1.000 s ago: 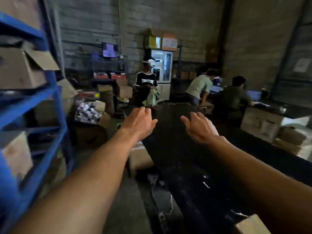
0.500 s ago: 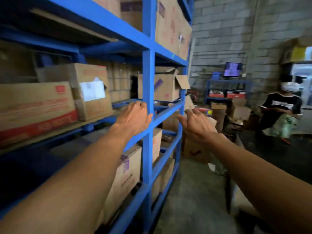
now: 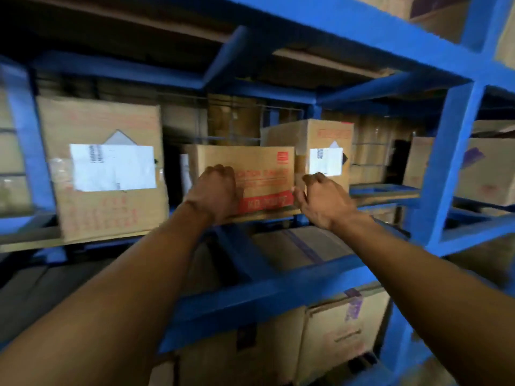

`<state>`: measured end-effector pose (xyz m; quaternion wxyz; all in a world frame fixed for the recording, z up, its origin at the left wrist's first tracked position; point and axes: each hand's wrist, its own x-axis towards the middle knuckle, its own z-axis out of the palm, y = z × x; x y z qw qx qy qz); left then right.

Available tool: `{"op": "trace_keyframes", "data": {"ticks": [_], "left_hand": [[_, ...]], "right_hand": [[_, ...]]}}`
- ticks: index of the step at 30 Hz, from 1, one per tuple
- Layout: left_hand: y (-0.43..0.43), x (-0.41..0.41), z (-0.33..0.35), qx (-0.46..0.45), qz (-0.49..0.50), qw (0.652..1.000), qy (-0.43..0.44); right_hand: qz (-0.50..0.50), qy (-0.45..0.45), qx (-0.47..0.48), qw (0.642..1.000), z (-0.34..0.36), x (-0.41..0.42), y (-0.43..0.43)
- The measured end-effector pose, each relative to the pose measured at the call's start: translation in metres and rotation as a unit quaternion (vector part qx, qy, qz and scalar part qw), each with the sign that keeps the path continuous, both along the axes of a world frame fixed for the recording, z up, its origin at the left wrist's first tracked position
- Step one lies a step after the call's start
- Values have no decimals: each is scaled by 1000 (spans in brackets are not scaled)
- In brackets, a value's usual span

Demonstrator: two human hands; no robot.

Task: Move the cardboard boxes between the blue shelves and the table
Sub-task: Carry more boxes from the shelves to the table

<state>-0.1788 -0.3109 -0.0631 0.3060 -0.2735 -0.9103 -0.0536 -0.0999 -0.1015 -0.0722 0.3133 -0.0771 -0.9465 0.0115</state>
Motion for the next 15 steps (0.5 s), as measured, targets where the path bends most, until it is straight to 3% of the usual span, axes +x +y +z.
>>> {"op": "trace_keyframes", "data": {"ticks": [6, 15], "left_hand": [[-63, 9, 0, -44, 158, 986, 25], [-163, -13, 24, -10, 268, 962, 42]], "right_hand": [[119, -40, -14, 992, 7, -58, -52], [242, 36, -27, 969, 37, -125, -149]]}}
